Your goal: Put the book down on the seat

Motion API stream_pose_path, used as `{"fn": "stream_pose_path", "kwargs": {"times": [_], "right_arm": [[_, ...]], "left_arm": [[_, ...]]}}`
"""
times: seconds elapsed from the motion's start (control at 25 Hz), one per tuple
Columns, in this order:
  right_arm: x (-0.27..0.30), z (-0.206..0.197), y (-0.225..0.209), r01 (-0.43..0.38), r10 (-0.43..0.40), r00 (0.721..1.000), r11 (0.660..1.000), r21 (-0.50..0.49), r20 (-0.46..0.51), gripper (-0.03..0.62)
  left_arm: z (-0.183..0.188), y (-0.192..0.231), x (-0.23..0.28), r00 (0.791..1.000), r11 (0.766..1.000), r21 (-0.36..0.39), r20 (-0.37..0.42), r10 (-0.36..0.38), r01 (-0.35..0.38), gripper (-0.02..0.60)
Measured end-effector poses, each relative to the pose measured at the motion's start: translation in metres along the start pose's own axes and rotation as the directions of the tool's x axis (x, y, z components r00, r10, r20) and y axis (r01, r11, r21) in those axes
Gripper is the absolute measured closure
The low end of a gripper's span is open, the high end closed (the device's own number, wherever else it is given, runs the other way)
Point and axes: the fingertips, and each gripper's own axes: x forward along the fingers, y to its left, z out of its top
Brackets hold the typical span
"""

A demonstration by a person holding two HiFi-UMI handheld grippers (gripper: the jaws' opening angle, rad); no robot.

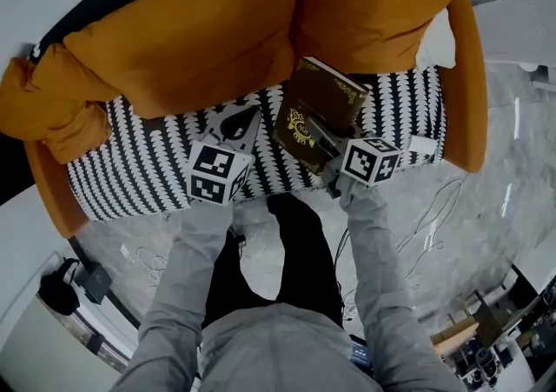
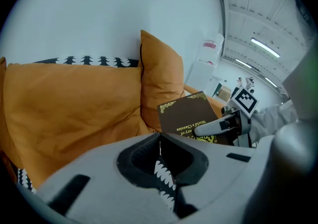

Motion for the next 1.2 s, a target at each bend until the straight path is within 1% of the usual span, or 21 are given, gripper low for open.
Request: {"fn": "stream_pose_path", "kwargs": {"times": [0.12,0.2,0.32,0.44,0.6,0.84,0.96,1.08,1.2], "right_arm": [[0.015,-0.019,-0.024,0.014,-0.013,1.0,0.999,0.042,-0.025,0.347],[0.027,-0.029,-0.031,0.016,-0.013,0.999,0.998,0.059,-0.044,0.347],[0.038,-0.034,-0.031,0.015,-0.01,0.997,0.998,0.065,-0.077,0.347],[0.033,-0.031,-0.035,0.027,-0.021,0.996,0.996,0.084,-0.082,0.347],[0.03,-0.035,-0.048,0.101,-0.096,0.99,0.994,0.05,-0.105,0.326],[0.029,-0.056,-0.072,0.204,-0.199,0.967,0.979,0.015,-0.158,0.292],[0.022,-0.06,-0.078,0.235,-0.226,0.958,0.972,0.027,-0.177,0.278],[0.013,-0.057,-0.082,0.259,-0.249,0.954,0.965,0.046,-0.166,0.278],[0.008,-0.058,-0.088,0.28,-0.271,0.95,0.959,0.034,-0.157,0.276]], "left_arm": [[-0.02,0.001,0.01,1.0,1.0,-0.014,-0.018,-0.005,0.005,0.555],[-0.029,0.004,0.011,1.0,1.0,-0.02,-0.026,-0.007,0.007,0.555],[-0.024,0.007,0.005,1.0,1.0,-0.025,-0.028,-0.01,0.009,0.555],[-0.017,0.001,0.002,0.999,1.0,-0.025,-0.034,-0.014,0.013,0.555],[-0.02,0.001,0.001,0.999,0.999,-0.035,-0.045,-0.017,0.015,0.555],[-0.034,0.005,-0.001,0.997,0.998,-0.062,-0.068,-0.025,0.021,0.555],[-0.035,0.003,-0.003,0.996,0.997,-0.072,-0.076,-0.036,0.031,0.555],[-0.032,0.002,-0.004,0.996,0.996,-0.082,-0.079,-0.047,0.041,0.555],[-0.029,0.002,-0.002,0.996,0.993,-0.103,-0.07,-0.057,0.049,0.555]]}}
